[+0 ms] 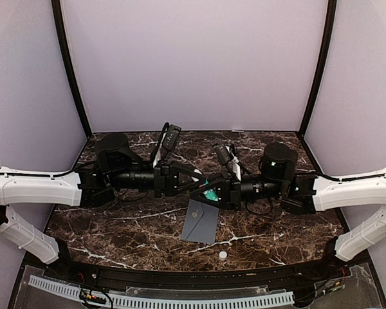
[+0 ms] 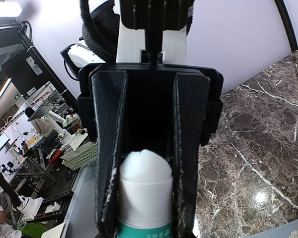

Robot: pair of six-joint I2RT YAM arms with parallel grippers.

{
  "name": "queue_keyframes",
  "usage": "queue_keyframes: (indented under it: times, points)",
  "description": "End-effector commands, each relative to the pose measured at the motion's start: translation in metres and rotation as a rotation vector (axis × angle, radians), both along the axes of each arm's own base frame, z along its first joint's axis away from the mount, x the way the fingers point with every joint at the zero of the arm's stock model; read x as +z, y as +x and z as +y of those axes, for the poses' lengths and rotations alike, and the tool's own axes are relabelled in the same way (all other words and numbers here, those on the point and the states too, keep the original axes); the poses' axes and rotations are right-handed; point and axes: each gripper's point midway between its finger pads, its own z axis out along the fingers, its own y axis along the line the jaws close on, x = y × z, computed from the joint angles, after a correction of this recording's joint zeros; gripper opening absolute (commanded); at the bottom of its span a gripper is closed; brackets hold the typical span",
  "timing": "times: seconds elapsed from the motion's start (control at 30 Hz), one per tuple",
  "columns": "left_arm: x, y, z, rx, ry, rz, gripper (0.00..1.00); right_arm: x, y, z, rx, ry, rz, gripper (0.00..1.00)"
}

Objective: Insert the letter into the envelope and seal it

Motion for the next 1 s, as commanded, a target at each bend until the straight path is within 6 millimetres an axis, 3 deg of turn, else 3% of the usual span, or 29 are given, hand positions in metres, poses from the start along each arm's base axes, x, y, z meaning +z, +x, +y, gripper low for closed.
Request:
queue_keyframes:
  times: [0.0, 0.3, 0.47, 0.57, 0.7, 0.97]
  points:
    - [0.017, -0.007, -0.002, -0.033, -0.05, -0.012, 0.02, 0.014, 0.002, -0.002, -0.036, 0.045, -0.03, 0.16]
    - [0.02, 0.001, 0.002, 0.027, -0.045, -0.002, 0.0, 0.017, 0.001, -0.014, -0.063, 0.029, -0.042, 0.57]
    - [0.02, 0.004, 0.003, 0.045, -0.026, 0.003, 0.0, 0.021, -0.005, -0.028, -0.05, 0.032, -0.046, 0.69]
    - [0.016, 0.006, 0.003, 0.054, -0.01, 0.016, 0.0, 0.02, -0.009, -0.035, -0.033, 0.018, -0.044, 0.71]
    - [0.017, 0.006, 0.004, 0.047, -0.011, 0.02, 0.0, 0.004, -0.008, -0.042, -0.04, -0.039, -0.021, 0.69]
    - [0.021, 0.003, 0.003, 0.028, -0.016, 0.028, 0.0, -0.011, -0.019, -0.043, 0.034, -0.084, 0.023, 0.51]
